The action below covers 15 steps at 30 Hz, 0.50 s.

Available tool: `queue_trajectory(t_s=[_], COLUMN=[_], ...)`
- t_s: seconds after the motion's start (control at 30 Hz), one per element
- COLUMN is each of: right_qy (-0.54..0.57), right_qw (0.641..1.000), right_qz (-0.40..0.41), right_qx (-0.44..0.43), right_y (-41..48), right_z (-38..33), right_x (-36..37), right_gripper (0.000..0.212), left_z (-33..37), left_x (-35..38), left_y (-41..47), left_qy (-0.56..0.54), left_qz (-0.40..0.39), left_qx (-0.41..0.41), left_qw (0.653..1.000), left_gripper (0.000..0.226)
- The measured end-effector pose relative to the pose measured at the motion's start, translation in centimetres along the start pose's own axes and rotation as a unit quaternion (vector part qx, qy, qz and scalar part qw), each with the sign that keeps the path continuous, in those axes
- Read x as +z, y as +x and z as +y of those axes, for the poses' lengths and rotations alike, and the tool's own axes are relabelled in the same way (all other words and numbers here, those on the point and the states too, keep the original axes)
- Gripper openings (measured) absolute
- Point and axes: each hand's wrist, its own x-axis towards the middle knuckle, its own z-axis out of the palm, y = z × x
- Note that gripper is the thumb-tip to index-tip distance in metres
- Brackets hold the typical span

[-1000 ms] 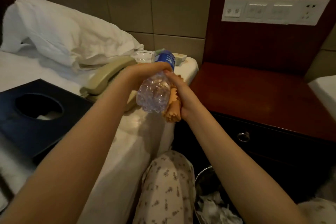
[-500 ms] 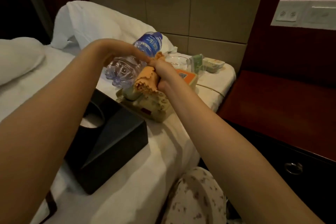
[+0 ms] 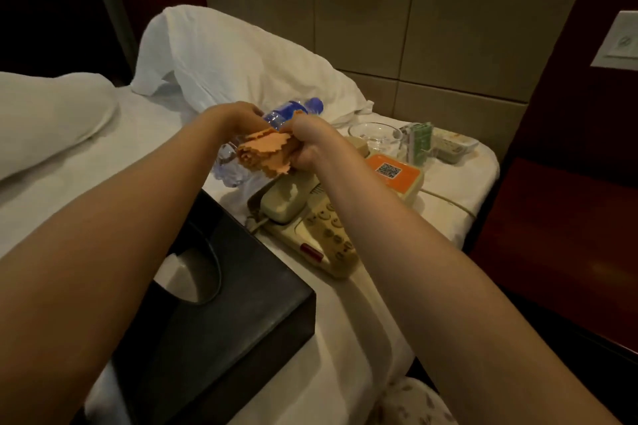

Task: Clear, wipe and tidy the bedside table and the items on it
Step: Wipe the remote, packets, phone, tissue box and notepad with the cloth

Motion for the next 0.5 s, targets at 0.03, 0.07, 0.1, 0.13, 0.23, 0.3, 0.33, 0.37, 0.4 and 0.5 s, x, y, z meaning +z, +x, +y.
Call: queue_trajectory(t_s=[0.03, 0.07, 0.1, 0.13, 0.23, 0.3, 0.33, 0.37, 0.4, 0.5], right_qy=[-0.036, -0.067, -0.088, -0.104, -0.128, -0.113, -0.112, -0.115, -0.119, -0.104], right_qw=[0.999, 0.998, 0.996, 0.994, 0.99, 0.992, 0.993, 0.992, 0.991, 0.991], right_qz=[0.006, 0.01, 0.02, 0.03, 0.036, 0.03, 0.03, 0.039, 0.053, 0.075], right_qx=[-0.01, -0.017, -0.019, -0.025, -0.041, -0.039, -0.037, -0.035, -0.038, -0.045], right_y=[0.7, 1.3, 1.5, 1.7, 2.3, 2.1, 1.8, 1.4, 1.1, 0.2], right_z=[0.0, 0.0, 0.0, 0.1, 0.3, 0.2, 0.0, -0.1, -0.2, -0.3], right_x=[0.2, 0.3, 0.5, 0.6, 0.0, -1.0, -1.5, -2.0, -2.5, -4.2], right_gripper=[0.01, 0.005, 0.006, 0.015, 0.031, 0.024, 0.011, 0.004, 0.011, 0.015], left_z=[-0.2, -0.4, -0.6, -0.7, -1.5, -2.0, -2.1, -2.2, -2.1, -1.6], left_x=[0.2, 0.4, 0.7, 1.1, 2.2, 2.7, 2.8, 2.9, 2.9, 2.7], left_y=[0.7, 1.2, 1.6, 2.0, 3.2, 3.6, 3.6, 3.7, 3.6, 2.6], left_qy=[0.011, 0.023, 0.03, 0.028, 0.003, 0.018, 0.026, 0.026, 0.029, 0.083], left_qz=[-0.003, -0.003, -0.005, -0.006, 0.005, -0.006, -0.026, -0.048, -0.067, -0.068], left_qx=[-0.003, -0.006, -0.004, 0.001, 0.017, -0.001, -0.015, -0.023, -0.029, -0.038], left_qw=[1.0, 1.0, 1.0, 1.0, 1.0, 1.0, 0.999, 0.998, 0.997, 0.993], left_gripper=[0.056, 0.055, 0.054, 0.053, 0.027, 0.013, 0.014, 0.019, 0.032, 0.06])
